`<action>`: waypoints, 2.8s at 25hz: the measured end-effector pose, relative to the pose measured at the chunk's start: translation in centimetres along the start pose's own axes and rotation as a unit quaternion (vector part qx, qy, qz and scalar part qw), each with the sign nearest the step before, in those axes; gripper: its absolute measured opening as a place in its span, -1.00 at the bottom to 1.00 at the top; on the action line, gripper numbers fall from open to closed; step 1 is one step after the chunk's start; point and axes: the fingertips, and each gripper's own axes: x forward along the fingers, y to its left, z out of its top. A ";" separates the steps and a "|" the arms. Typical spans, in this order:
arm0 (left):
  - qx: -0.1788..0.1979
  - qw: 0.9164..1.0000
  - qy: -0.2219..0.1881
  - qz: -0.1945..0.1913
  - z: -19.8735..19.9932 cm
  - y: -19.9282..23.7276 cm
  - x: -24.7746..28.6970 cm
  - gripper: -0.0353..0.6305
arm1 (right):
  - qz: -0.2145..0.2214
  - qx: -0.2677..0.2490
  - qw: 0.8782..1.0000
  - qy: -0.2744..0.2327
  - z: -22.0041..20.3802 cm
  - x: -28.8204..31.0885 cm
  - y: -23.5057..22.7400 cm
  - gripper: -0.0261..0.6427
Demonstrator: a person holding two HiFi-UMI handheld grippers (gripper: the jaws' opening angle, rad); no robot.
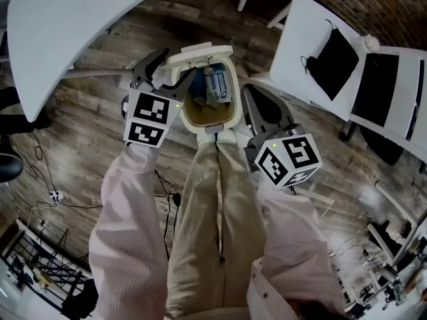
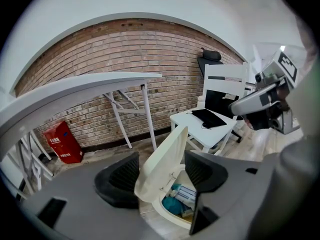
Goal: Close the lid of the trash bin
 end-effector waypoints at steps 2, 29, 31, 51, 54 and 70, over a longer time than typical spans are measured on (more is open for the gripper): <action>0.001 1.000 0.001 -0.001 -0.3 -0.5 -0.3 -0.06 | 0.000 0.000 1.000 0.000 -0.2 -0.3 0.1 -0.91; -0.023 0.999 0.022 -0.042 -5.0 -7.5 -3.4 -0.14 | -0.005 0.012 1.000 0.001 -3.0 -4.2 0.6 -0.91; -0.030 0.998 0.021 -0.046 -5.3 -7.9 -3.5 -0.15 | -0.004 0.011 1.000 0.002 -3.2 -4.2 0.6 -0.91; -0.178 0.981 0.009 -0.083 -10.1 -11.5 -3.0 -0.26 | -0.004 0.017 1.000 0.022 -5.8 -4.0 -0.1 -0.91; -0.199 0.977 0.012 -0.080 -11.0 -11.8 -2.8 -0.30 | -0.005 0.020 1.000 0.023 -6.3 -4.2 -0.3 -0.91; -0.227 0.971 0.068 -0.030 -16.8 -12.4 -0.7 -0.90 | -0.011 0.032 0.999 0.032 -10.3 -4.0 -1.3 -0.91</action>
